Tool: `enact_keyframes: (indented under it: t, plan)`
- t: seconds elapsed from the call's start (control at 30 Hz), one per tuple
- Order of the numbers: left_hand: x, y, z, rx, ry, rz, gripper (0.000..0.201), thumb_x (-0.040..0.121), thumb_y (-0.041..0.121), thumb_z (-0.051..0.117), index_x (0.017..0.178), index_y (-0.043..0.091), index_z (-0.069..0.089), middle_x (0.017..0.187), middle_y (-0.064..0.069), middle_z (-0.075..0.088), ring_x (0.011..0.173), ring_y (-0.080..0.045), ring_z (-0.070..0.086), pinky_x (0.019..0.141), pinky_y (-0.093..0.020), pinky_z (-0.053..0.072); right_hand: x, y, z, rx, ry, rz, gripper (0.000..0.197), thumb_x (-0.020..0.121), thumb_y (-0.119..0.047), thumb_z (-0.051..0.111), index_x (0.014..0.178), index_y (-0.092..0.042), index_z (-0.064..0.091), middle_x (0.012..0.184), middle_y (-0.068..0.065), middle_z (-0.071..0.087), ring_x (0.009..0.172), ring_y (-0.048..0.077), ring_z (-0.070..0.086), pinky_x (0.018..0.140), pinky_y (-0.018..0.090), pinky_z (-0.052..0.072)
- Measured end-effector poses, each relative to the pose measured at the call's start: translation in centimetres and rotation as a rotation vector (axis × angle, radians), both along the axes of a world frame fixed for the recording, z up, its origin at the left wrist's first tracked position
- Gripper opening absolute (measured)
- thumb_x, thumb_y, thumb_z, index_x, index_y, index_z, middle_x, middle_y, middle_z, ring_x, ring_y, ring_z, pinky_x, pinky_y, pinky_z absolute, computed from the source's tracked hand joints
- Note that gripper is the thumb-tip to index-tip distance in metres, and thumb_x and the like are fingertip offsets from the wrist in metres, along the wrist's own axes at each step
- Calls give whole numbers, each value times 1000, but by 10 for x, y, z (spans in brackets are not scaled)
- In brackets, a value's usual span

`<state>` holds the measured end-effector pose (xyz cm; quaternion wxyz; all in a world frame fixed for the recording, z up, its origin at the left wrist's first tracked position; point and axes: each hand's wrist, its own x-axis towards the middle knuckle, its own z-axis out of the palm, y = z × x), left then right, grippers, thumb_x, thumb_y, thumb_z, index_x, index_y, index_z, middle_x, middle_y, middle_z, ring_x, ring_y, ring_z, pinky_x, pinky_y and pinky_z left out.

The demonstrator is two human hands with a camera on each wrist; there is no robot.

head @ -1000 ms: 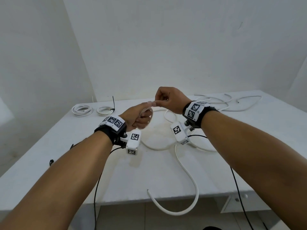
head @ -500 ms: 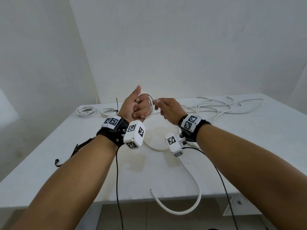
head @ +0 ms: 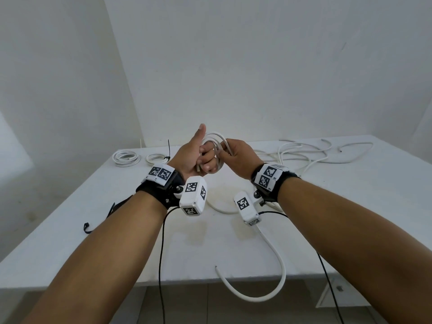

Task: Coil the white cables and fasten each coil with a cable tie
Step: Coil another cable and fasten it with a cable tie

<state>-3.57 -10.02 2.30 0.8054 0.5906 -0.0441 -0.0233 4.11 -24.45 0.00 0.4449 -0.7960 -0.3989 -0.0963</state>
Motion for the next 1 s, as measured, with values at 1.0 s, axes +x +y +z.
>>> enact_keyframes:
  t: [1.0]
  plan:
    - [7, -10, 13, -160, -233, 323, 40, 106, 37, 31, 72, 17, 37, 51, 4, 27, 41, -12, 23, 45, -23, 22, -28, 4, -2, -438, 50, 92, 40, 107, -29, 28, 107, -8, 63, 79, 0, 53, 70, 13, 51, 62, 24, 36]
